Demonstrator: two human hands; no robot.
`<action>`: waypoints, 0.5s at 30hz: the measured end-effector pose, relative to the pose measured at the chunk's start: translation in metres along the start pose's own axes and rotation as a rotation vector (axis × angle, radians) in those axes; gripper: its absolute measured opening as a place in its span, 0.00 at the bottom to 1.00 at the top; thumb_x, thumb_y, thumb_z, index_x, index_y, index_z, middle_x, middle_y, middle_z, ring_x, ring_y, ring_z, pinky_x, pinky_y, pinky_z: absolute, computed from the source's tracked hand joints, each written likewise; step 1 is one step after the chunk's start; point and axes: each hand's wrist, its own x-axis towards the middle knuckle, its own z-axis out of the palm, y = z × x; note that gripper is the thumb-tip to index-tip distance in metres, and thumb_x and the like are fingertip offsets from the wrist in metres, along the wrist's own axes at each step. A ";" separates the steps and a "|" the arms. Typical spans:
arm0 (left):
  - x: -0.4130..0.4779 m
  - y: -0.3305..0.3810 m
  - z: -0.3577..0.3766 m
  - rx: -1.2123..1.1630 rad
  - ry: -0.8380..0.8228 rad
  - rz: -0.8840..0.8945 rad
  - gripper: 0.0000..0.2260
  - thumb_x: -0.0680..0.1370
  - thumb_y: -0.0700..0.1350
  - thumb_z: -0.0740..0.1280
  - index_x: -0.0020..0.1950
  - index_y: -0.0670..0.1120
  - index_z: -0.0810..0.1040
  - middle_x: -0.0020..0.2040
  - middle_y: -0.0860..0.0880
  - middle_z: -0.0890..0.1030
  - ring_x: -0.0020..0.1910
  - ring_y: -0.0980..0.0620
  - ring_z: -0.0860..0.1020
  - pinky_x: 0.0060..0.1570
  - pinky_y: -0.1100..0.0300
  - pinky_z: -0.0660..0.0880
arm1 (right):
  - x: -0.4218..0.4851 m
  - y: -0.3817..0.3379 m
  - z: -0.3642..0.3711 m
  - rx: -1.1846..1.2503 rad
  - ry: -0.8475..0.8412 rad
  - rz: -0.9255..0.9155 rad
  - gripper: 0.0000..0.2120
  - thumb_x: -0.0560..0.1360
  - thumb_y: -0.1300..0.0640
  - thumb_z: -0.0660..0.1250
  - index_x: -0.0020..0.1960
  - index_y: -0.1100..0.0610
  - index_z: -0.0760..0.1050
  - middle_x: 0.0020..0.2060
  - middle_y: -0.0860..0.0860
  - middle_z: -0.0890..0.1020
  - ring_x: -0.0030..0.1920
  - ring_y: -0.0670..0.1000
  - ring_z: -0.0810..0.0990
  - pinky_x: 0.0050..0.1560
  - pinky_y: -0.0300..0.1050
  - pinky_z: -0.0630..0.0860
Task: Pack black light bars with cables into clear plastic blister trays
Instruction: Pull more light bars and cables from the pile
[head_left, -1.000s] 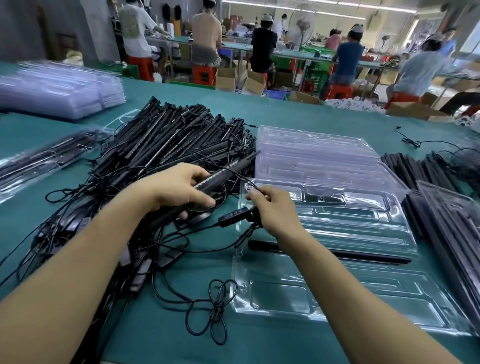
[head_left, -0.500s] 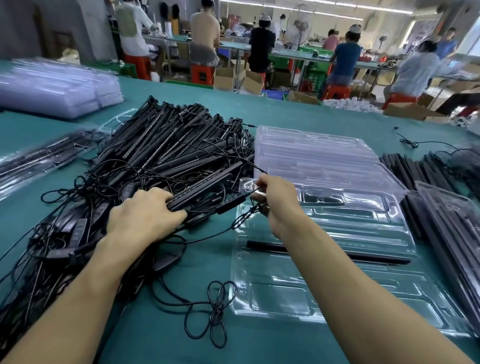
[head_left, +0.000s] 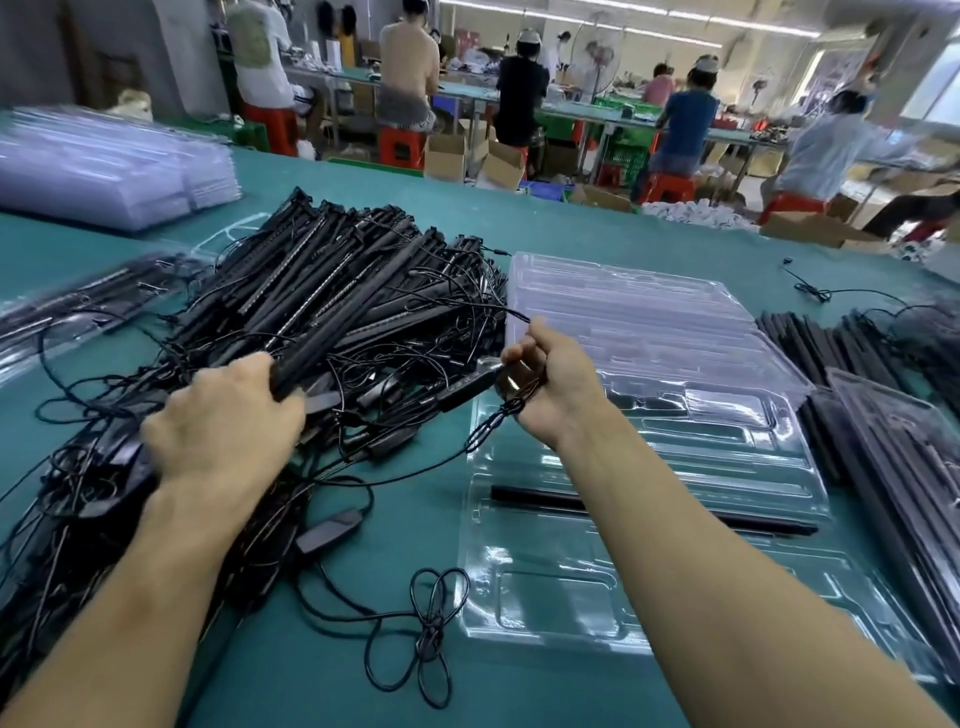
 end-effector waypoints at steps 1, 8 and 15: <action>0.002 0.003 -0.001 -0.007 -0.001 0.007 0.14 0.77 0.58 0.65 0.40 0.51 0.68 0.28 0.52 0.64 0.28 0.48 0.66 0.34 0.54 0.66 | -0.001 0.002 0.000 -0.099 0.004 -0.001 0.06 0.81 0.59 0.62 0.45 0.59 0.72 0.27 0.49 0.74 0.25 0.47 0.77 0.31 0.40 0.75; 0.009 0.075 -0.032 -0.364 -0.073 0.279 0.13 0.79 0.62 0.63 0.50 0.53 0.69 0.33 0.56 0.72 0.30 0.52 0.73 0.31 0.60 0.66 | -0.023 0.011 0.006 -1.594 -0.132 -0.523 0.28 0.75 0.56 0.70 0.72 0.61 0.68 0.65 0.59 0.73 0.65 0.56 0.73 0.67 0.52 0.70; -0.007 0.146 -0.084 -1.088 -0.266 0.534 0.19 0.79 0.53 0.69 0.45 0.37 0.71 0.32 0.52 0.66 0.30 0.56 0.63 0.32 0.61 0.61 | -0.064 0.020 0.004 -0.947 -0.892 -0.232 0.23 0.68 0.70 0.74 0.61 0.66 0.73 0.51 0.60 0.82 0.53 0.58 0.81 0.56 0.53 0.79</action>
